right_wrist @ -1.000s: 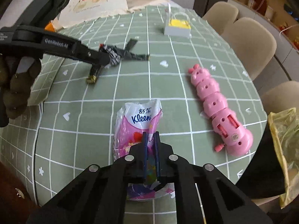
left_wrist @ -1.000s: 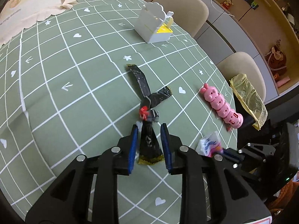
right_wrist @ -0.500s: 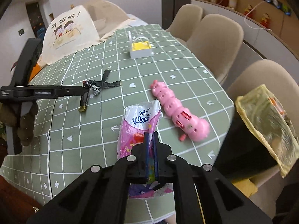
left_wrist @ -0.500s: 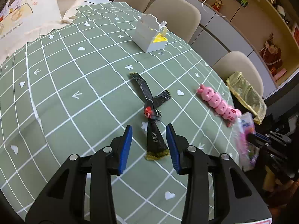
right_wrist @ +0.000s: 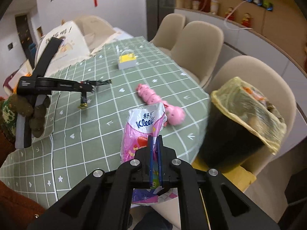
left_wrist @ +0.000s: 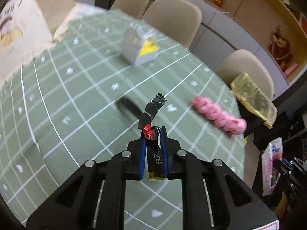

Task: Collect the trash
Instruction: 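Carry the Kleenex pack and black wrapper over the bin with both grippers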

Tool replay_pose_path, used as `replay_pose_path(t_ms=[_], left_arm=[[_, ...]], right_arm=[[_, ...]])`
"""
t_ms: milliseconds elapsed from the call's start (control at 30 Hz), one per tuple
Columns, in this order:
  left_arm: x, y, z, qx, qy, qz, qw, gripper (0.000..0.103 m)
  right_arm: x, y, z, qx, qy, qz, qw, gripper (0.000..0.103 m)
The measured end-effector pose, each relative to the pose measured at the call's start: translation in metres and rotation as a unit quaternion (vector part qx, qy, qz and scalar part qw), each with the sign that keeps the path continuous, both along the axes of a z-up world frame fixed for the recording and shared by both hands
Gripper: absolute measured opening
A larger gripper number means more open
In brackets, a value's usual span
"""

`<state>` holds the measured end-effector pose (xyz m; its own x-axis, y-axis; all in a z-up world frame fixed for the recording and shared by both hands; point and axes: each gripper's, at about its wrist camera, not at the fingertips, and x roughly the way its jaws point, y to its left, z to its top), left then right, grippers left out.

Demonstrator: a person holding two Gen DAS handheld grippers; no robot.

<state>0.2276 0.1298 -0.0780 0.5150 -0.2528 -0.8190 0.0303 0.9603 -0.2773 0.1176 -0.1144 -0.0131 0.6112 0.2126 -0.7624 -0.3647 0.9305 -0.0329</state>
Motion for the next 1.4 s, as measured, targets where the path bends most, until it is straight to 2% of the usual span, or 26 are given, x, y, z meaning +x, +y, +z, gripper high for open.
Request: replay_pose_path(t_ms=[100,233,367,567,633,767,1000,1200,1300,1400], left_arm=[[-0.009,-0.017,0.038,0.009,-0.04,-0.009,0.9991,0.013],[-0.021,-0.043,0.092,-0.005,-0.098,-0.009,0.9951,0.013],[-0.025,-0.074,0.134,-0.017,-0.134,-0.009,0.9908,0.013],[-0.021,-0.135,0.17,-0.011,-0.166,-0.035,0.9854,0.014],[-0.013,-0.158,0.176,-0.023,-0.17,-0.049,0.984,0.014],[0.006,-0.199,0.176,-0.06,-0.165,-0.07,0.9819,0.014],[0.047,-0.277,0.156,-0.084,-0.136,-0.106,0.9815,0.014],[0.093,-0.333,0.123,-0.099,-0.088,-0.105,0.9857,0.014],[0.117,-0.353,0.098,-0.111,-0.05,-0.095,0.988,0.014],[0.134,-0.374,0.074,-0.101,-0.025,-0.093,0.9902,0.014]], right_arm=[[-0.002,-0.014,0.013,0.008,-0.02,-0.012,1.0,0.006],[0.011,-0.041,0.046,0.02,-0.061,-0.019,0.998,0.006],[0.03,-0.07,0.082,0.036,-0.1,-0.029,0.994,0.006],[0.052,-0.119,0.12,0.051,-0.148,-0.04,0.987,0.006],[0.06,-0.137,0.127,0.059,-0.153,-0.042,0.986,0.006],[0.069,-0.161,0.135,0.051,-0.17,-0.041,0.983,0.006],[0.091,-0.216,0.137,0.04,-0.181,-0.046,0.982,0.006],[0.119,-0.281,0.124,0.048,-0.168,-0.068,0.982,0.006],[0.131,-0.314,0.114,0.057,-0.154,-0.079,0.983,0.006],[0.144,-0.336,0.102,0.062,-0.14,-0.083,0.985,0.006]])
